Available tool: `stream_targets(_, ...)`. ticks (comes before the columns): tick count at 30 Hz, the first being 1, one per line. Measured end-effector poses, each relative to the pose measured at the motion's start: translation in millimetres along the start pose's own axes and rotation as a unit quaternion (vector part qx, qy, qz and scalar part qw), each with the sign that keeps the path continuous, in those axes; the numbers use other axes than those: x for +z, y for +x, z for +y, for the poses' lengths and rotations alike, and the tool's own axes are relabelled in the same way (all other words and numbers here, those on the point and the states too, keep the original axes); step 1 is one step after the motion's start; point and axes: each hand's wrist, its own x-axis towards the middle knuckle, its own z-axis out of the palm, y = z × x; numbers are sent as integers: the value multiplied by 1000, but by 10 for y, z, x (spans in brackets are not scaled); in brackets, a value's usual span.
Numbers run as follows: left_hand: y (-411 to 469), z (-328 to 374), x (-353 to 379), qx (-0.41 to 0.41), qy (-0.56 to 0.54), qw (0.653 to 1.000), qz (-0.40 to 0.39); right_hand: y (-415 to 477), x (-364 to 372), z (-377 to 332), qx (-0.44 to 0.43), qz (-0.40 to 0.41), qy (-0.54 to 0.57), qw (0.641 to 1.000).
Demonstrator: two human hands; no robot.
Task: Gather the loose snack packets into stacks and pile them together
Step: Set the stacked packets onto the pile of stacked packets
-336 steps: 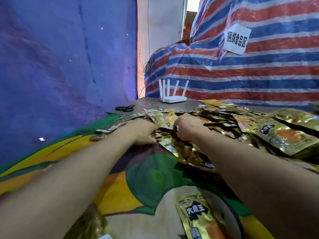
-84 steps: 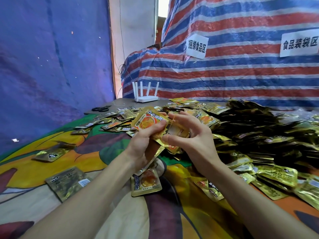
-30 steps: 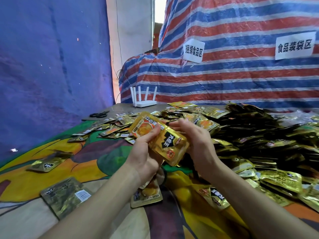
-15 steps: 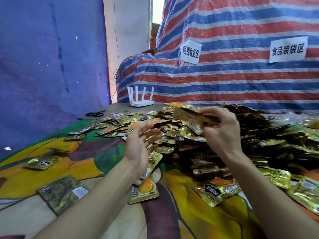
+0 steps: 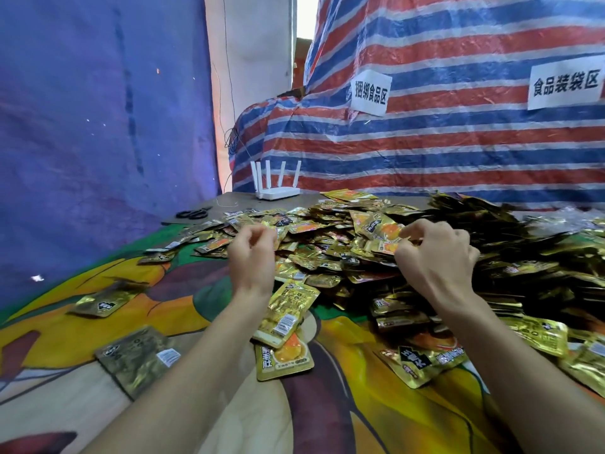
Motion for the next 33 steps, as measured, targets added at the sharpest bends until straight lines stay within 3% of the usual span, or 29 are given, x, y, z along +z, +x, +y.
stream_targets(2,83,37,0,-16,134,986,-99,-13,46,-118,-54,24,25,998)
stream_targets(5,317,107,-51,-14,330,913,-240,11,152,-371,-141,-29,49,988)
stream_targets(11,888,-110,-214,22,600,759,-253,387,602,-887,-200,-223,-74,951)
stream_targets(13,1108,-273,-232,25,632,733,-248,591,849,-997,-199,-259,-115,938)
stream_targets(20,1699,-822,-11,69,585,749,-305,1312,1785,-959,-186,-277,-233,913)
stream_targets(24,1889,-998,136,42,548,775,-313,1589,2090,-865,-132,-314,-239,909)
stream_targets(29,1816,-1120,281,111,568,787,-213,1576,2220,-800,-123,-297,-292,901)
stream_targets(33,1721,-1073,262,160,556,796,-176,1480,2154,-799,-171,-204,-327,907)
